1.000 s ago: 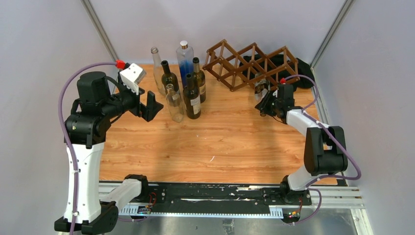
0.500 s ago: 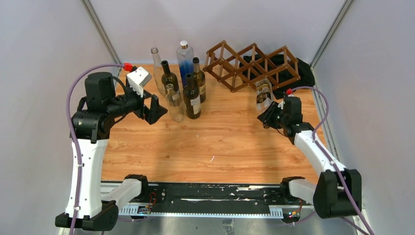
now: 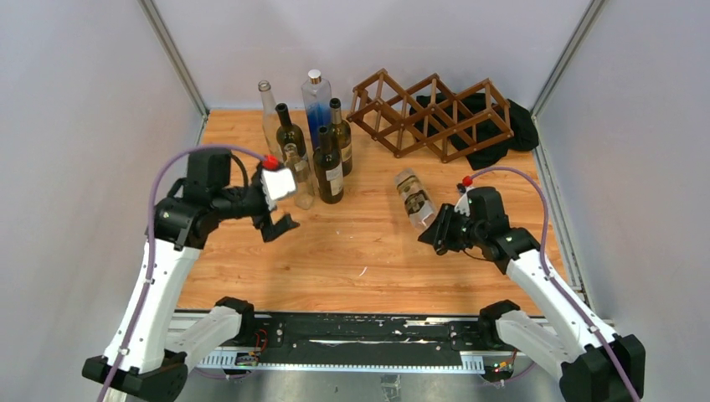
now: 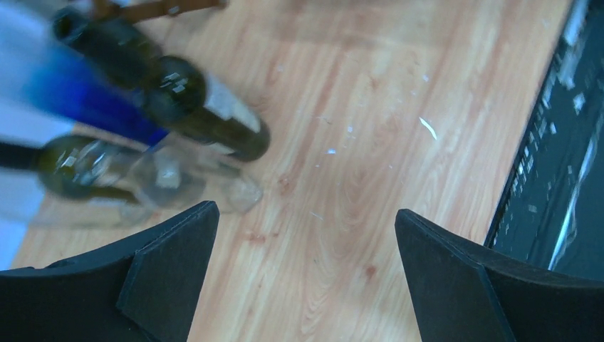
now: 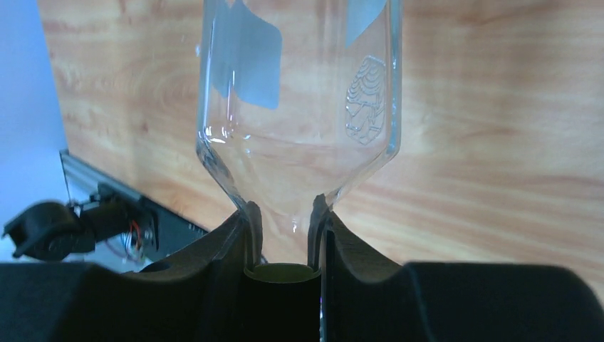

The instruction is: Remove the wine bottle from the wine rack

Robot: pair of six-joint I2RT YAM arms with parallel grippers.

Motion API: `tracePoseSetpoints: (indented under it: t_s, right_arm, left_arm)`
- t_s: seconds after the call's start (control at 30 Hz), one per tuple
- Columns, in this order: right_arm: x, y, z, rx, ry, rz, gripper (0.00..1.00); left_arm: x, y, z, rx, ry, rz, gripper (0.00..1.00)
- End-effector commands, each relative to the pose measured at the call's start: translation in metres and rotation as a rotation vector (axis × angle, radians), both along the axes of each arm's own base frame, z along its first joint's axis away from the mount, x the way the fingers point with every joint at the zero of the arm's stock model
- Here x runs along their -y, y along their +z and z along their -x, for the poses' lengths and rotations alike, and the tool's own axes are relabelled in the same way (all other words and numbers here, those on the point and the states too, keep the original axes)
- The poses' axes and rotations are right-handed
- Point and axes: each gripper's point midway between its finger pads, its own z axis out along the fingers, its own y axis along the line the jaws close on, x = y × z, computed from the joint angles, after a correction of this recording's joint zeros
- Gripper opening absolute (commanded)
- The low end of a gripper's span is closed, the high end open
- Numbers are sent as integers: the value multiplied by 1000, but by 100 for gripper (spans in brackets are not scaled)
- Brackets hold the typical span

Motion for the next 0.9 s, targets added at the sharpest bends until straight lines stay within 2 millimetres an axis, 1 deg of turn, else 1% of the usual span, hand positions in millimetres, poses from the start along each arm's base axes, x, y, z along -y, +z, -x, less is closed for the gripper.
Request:
tracePoseSetpoints:
  t_s: [0.0, 0.1, 0.2, 0.27, 0.33, 0.43, 0.5, 0.53, 0.67, 0.73, 0.87]
  right_arm:
    - [-35, 43, 21, 69, 145, -78, 0]
    - [-51, 46, 45, 36, 228, -83, 0]
    - [-60, 49, 70, -10, 310, -81, 0]
    - [-65, 57, 83, -19, 359, -95, 0]
    - [-73, 70, 95, -18, 416, -128, 0]
    - [-86, 89, 108, -20, 505, -171, 0]
    - [-91, 101, 115, -24, 566, -160, 0]
    - [-95, 108, 115, -22, 591, -154, 0]
    - [-110, 130, 123, -14, 685, -178, 0]
    - [-116, 137, 126, -19, 725, -179, 0]
    - [-125, 145, 130, -8, 792, -168, 0]
  left_arm:
    - [17, -18, 21, 217, -243, -191, 100]
    - [28, -31, 29, 268, -349, -263, 100]
    - [39, -46, 30, 296, -427, -319, 100]
    - [46, -55, 28, 306, -452, -334, 100]
    - [53, -67, 24, 319, -466, -346, 100]
    - [66, -81, 24, 361, -508, -359, 100]
    - [77, -88, 23, 391, -511, -352, 100]
    - [83, -89, 24, 407, -520, -346, 100]
    - [96, -96, 23, 419, -516, -329, 100]
    - [101, -90, 16, 457, -481, -296, 100]
    - [103, -79, 6, 545, -422, -259, 100]
